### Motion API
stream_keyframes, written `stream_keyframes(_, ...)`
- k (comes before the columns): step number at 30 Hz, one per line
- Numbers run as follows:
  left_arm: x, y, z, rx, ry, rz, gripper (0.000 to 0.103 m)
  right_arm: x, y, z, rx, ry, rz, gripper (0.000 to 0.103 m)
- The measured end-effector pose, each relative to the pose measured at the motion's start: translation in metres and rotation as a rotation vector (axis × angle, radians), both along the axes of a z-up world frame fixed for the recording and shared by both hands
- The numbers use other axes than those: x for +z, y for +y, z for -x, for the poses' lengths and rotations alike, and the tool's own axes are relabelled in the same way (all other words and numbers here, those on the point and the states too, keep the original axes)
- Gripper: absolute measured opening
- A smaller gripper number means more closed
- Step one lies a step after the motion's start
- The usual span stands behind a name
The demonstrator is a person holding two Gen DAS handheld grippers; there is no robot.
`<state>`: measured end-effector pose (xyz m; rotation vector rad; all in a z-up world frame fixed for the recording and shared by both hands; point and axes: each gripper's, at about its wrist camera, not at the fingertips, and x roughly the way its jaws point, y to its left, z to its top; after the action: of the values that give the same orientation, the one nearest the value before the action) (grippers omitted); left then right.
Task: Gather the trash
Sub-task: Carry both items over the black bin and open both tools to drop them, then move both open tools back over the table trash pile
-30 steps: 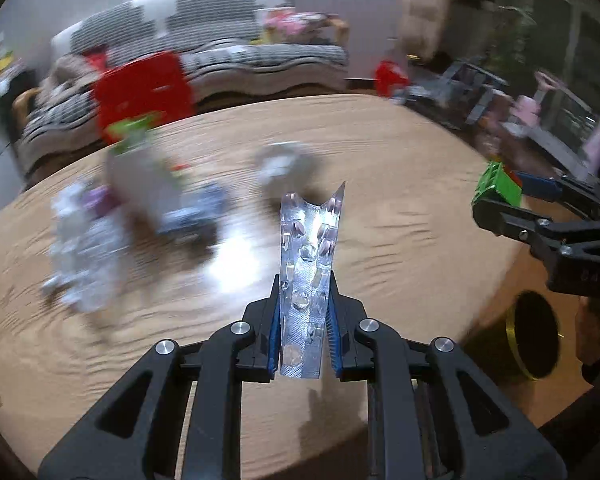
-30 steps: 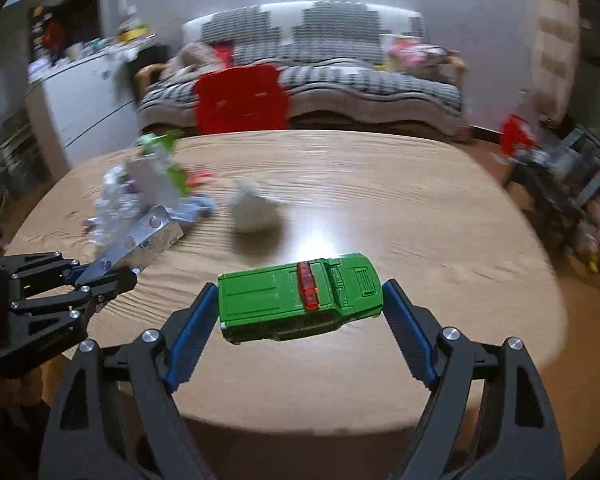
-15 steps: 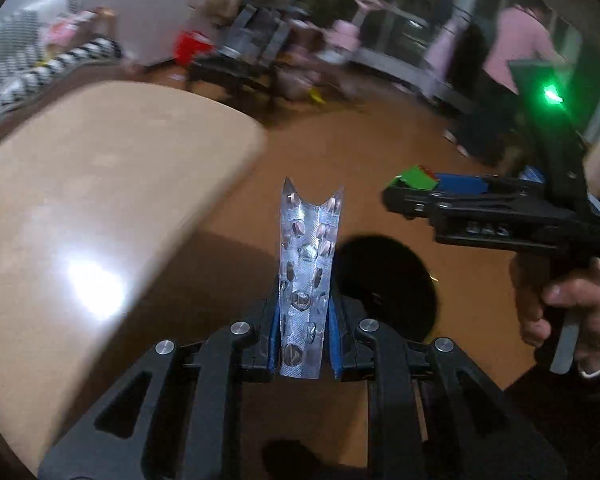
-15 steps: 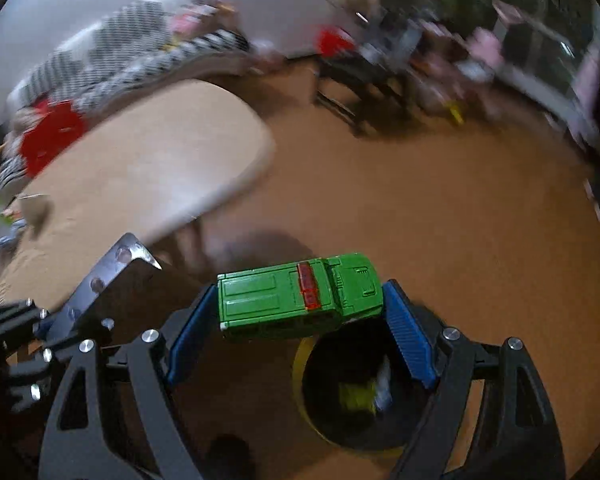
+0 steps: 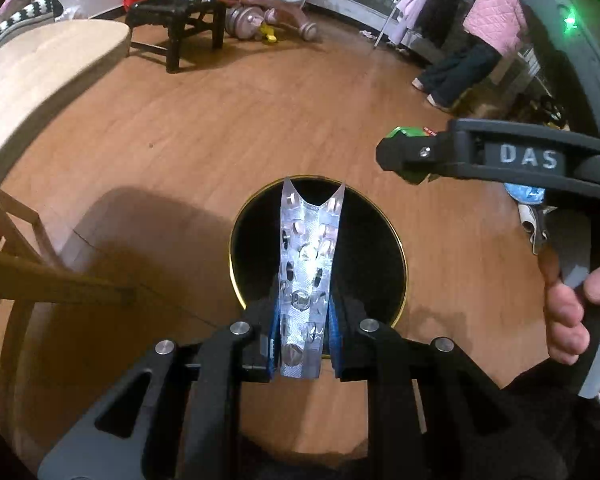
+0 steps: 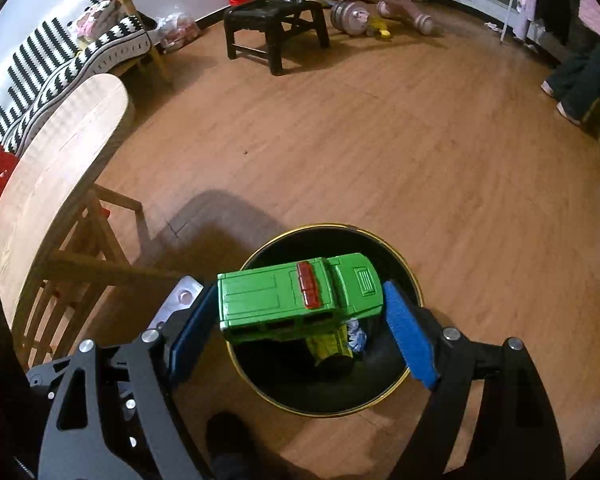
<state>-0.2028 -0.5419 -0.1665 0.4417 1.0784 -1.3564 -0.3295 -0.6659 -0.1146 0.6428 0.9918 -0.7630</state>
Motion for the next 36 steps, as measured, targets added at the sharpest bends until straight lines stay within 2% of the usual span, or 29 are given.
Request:
stream_keyframes(3,-0.002,-0.008,-0.001,-0.008,0.018,0.002,0.019,0.002,-0.001,0.006,-0.007,-0.003,0.003,0.080)
stream_keyframes(5,-0.006,-0.014,-0.001,-0.017,0.021,0.002,0.023,0.002,-0.003,0.007,-0.015,-0.012,-0.002,0.081)
stream_keyframes(6,-0.007,-0.015,-0.001,-0.016,0.019,0.002,0.038,0.003,-0.004,0.007,-0.019,-0.018,-0.007,0.081)
stream_keyframes(7,-0.008,-0.017,-0.002,-0.006,0.012,0.005,0.064,0.002,-0.005,0.007,-0.021,-0.022,-0.012,0.081)
stream_keyframes(8,-0.008,-0.013,-0.002,0.001,0.008,0.011,0.072,0.003,-0.005,0.008,-0.022,-0.022,-0.014,0.086)
stream_keyframes(9,-0.006,-0.012,-0.002,0.009,0.005,0.027,0.073,0.004,-0.005,0.007,-0.022,-0.021,-0.011,0.090)
stream_keyframes(14,0.007,0.000,-0.007,0.035,0.000,0.044,0.075,0.011,0.005,-0.005,0.004,-0.018,0.009,0.090)
stream_keyframes(18,0.030,0.027,-0.028,0.084,-0.017,0.061,0.079,0.032,0.024,-0.029,0.063,-0.060,0.051,0.090)
stream_keyframes(24,0.085,0.113,-0.080,0.247,-0.090,0.125,0.091,0.076,0.085,-0.088,0.249,-0.190,0.126,0.094)
stream_keyframes(28,0.119,0.198,-0.128,0.456,-0.153,0.152,0.093,0.095,0.138,-0.141,0.398,-0.253,0.122,0.094)
stream_keyframes(31,0.129,0.259,-0.154,0.597,-0.218,0.137,0.094,0.109,0.186,-0.184,0.524,-0.293,0.128,0.094)
stream_keyframes(36,0.127,0.387,-0.202,0.855,-0.205,0.098,0.094,0.115,0.268,-0.251,0.700,-0.315,0.129,0.094)
